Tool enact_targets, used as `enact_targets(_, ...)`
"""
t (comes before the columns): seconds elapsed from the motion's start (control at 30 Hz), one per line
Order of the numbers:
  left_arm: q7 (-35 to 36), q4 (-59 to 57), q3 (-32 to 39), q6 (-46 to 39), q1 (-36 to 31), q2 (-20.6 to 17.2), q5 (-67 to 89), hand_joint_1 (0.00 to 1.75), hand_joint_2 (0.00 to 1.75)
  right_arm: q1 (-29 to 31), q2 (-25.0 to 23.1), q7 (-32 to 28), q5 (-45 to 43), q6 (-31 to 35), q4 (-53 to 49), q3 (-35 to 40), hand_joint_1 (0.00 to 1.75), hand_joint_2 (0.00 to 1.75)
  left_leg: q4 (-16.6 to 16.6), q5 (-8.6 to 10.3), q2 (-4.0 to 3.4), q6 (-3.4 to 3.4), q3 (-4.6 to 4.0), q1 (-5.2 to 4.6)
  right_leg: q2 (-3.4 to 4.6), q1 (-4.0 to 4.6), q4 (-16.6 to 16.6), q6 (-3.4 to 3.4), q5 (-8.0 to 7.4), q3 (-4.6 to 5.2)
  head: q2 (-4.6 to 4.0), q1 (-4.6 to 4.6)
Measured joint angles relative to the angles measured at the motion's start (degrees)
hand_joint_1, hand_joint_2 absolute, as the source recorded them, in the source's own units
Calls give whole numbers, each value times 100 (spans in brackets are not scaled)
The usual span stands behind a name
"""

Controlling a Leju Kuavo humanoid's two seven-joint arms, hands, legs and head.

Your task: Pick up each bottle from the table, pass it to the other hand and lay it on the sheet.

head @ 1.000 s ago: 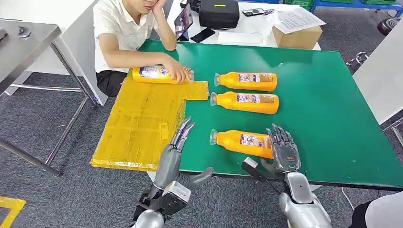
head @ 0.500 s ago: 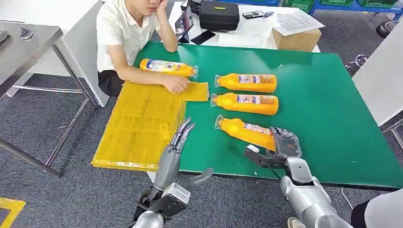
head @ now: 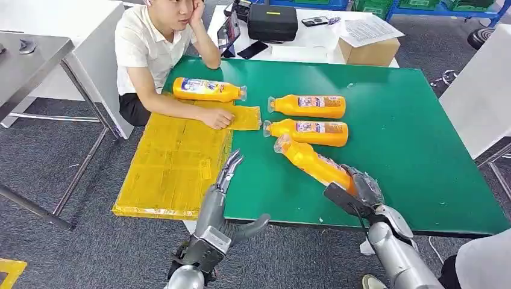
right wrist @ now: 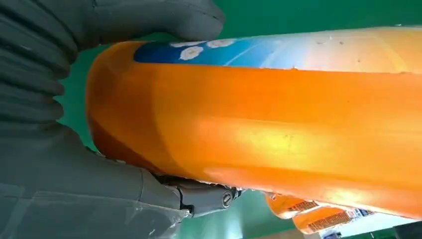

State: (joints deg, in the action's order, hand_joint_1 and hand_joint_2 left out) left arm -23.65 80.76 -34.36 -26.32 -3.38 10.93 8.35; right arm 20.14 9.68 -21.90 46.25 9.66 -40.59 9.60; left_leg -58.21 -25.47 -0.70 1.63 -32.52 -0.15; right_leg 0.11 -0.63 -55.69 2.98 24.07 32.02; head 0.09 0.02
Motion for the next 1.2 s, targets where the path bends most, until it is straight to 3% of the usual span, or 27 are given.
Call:
enact_targets(0.13,44,0,7,61,7,4,-204,0,175,-88,-7,-75,-118,0,-111,-53,175,175,0,-2,0,0,0,5,-1,2,-1,2,3,-4,0,0)
enact_targets(0.23,683,-54,196,270,92,83,-1775,0,175,-420,-111,-449,-765,81,-473,-122,175,175,0,-6,4,-1,-23,5,-1,3,-3,1,3,-48,0,4)
enact_targets(0.43,1029,-603,490,942,153,55,-4320,0,175,-1152,-603,-892,-2143,149,-1769,6,175,175,0,16,7,-8,-107,5,-4,2,-25,-1,-3,35,0,-4)
enact_targets(0.73,1156,-809,365,1051,-47,-70,-4992,0,175,-1447,-1191,-1285,-2874,114,-2905,932,175,175,0,26,21,-15,-170,5,-11,1,-30,-1,-2,94,0,-2)
enact_targets(0.83,1089,-828,328,997,-199,-70,-5095,0,175,-1443,-1372,-1338,-2876,181,-2994,1424,169,175,0,26,29,-15,-175,6,-17,2,-29,-2,0,97,0,-2)
enact_targets(0.9,1040,-826,302,953,-261,-72,-5099,0,175,-1441,-1438,-1340,-2901,249,-2994,1666,155,175,0,26,30,-15,-178,6,-18,1,-30,-2,0,98,0,-2)
enact_targets(1.1,802,-662,181,940,-284,-74,-4966,0,175,-1360,-1467,-1285,-3067,243,-2929,2013,155,175,0,26,31,-15,-183,2,-18,-2,-28,-2,1,101,0,0)
enact_targets(1.17,785,-599,144,942,-277,-79,-4948,0,175,-1310,-1469,-1285,-3075,240,-2876,2094,143,175,-1,26,31,-15,-183,1,-18,-3,-28,-2,0,102,0,-2)
enact_targets(1.2,782,-579,135,942,-277,-81,-4944,0,175,-1291,-1469,-1285,-3082,240,-2850,2125,147,175,-1,26,31,-15,-183,1,-18,-3,-28,-2,0,102,0,0)
